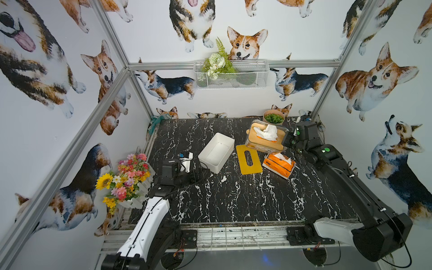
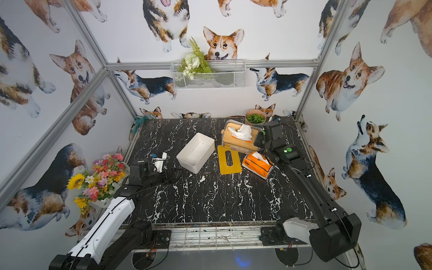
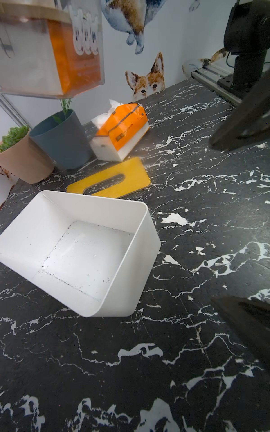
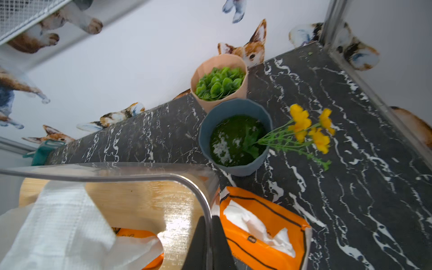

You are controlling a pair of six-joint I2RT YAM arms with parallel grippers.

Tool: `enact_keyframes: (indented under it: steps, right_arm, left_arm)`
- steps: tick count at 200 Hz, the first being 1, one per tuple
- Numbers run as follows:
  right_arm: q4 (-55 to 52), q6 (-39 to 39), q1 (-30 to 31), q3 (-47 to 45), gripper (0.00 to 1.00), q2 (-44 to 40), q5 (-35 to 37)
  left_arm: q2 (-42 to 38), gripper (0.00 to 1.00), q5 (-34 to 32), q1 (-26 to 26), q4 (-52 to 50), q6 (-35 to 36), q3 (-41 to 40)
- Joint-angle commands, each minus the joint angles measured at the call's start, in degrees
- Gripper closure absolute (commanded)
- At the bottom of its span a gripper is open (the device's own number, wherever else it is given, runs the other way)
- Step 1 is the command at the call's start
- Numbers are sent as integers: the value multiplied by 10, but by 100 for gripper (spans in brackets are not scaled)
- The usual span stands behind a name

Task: Put the tissue paper into the tissue box
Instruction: Pick up the tissue box from the center of the board, then place the tissue box at the center of the board.

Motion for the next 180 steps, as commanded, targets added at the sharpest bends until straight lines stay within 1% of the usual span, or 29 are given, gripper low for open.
enact_keyframes:
  steps: [1,27,41,48,68,76,86,105,120,147,180]
  right_arm:
    - [20,-25,-20,19,100,0,-31]
    - [7,-34,-22,31,100,16,-48]
    - [11,-26,-22,27,100,19,-70]
    - [15,-20,-22,22,100,19,-81]
    - [25,-5,-22,9,100,20,-110]
    - [28,-1,-22,2,100,19,-119]
    - [33,3,-22,-6,100,20,-131]
    - [44,13,-23,-22,100,18,-152]
    - [51,19,-22,-34,100,13,-165]
    - [55,22,-22,-47,100,0,-175]
    - [52,18,-22,-60,100,-27,-173]
  left_arm:
    - [0,0,3,0,15,3,-1]
    - [0,0,0,0,18,-1,-3]
    - [3,0,-10,0,31,-21,-6]
    - [7,0,-23,0,38,-38,-7]
    - [16,1,-54,-1,83,-123,-14]
    - [17,3,-73,-3,96,-148,-13]
    - [19,6,-100,-10,105,-162,-5]
    - [33,9,-153,-29,101,-172,14]
    - [56,9,-178,-48,95,-181,29]
    - [107,10,-234,-102,81,-207,55]
    - [163,21,-317,-170,80,-241,87]
